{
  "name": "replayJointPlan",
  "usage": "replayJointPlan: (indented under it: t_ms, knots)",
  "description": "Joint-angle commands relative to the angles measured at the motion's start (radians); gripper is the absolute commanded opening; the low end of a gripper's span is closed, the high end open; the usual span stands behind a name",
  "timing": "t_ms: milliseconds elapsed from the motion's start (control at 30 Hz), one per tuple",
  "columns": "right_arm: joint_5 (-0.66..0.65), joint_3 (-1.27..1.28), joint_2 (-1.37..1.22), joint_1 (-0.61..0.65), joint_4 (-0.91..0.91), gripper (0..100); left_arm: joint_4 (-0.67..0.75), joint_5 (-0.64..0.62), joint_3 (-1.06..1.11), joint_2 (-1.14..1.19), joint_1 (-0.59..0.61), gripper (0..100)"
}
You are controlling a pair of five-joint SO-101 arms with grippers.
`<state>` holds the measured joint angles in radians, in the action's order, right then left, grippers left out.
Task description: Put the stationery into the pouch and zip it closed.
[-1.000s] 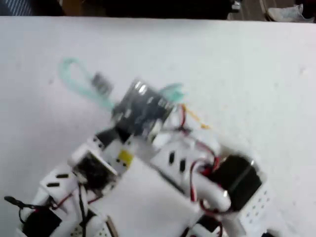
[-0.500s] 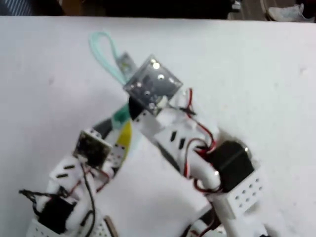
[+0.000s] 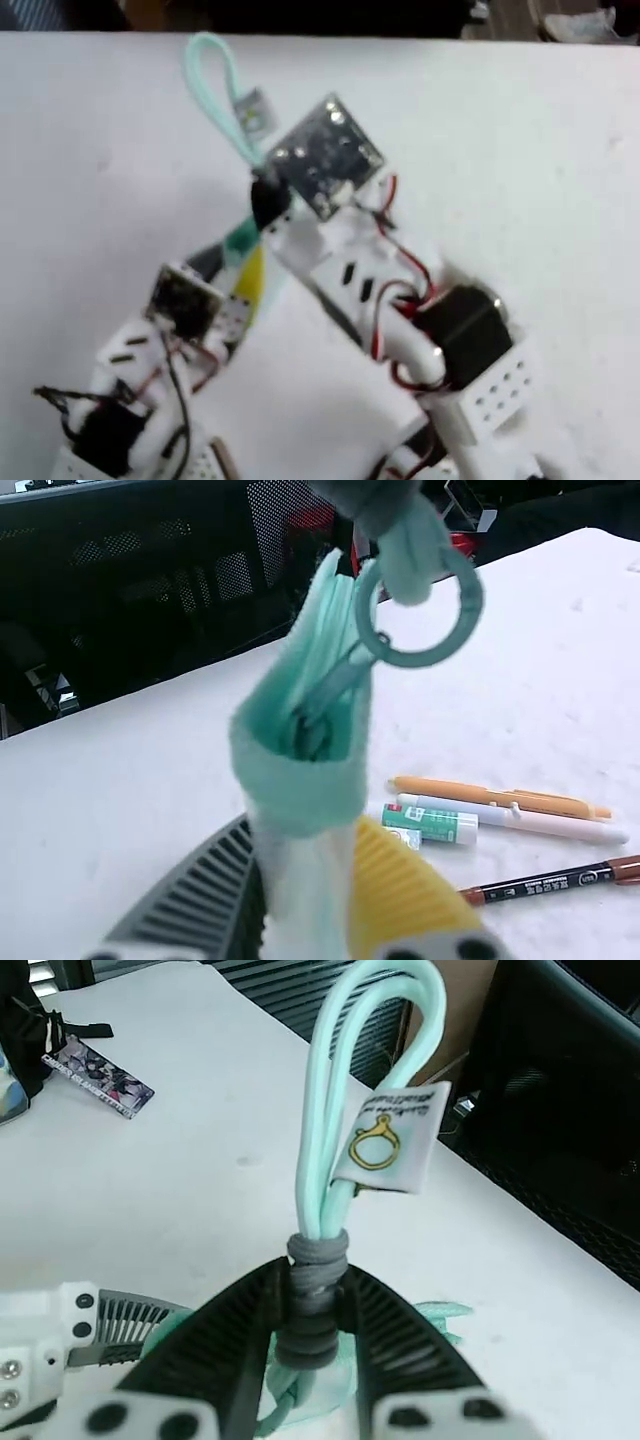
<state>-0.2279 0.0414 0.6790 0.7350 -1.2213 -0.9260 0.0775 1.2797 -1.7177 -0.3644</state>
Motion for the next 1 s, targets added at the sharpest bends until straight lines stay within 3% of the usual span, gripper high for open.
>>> replayJointPlan:
  t_ms: [0, 100, 300, 833, 967]
  knots:
    - [0.009, -0.008, 0.021, 0.008, 0.018, 1.6, -0.064, -0.012, -0.04, 0.007, 0.01, 16]
    - [0.009, -0.008, 0.021, 0.01, 0.002, 1.6, -0.066, -0.014, -0.037, 0.007, 0.01, 27]
    - [0.008, -0.011, 0.035, 0.073, -0.03, 1.6, -0.064, -0.006, -0.037, 0.007, 0.012, 18]
    - [0.009, -0.002, 0.077, 0.018, 0.058, 1.6, -0.066, -0.006, -0.037, 0.007, 0.008, 17]
    - [0.009, 0.011, 0.051, 0.012, 0.136, 1.6, -0.066, -0.005, -0.038, 0.007, -0.002, 5]
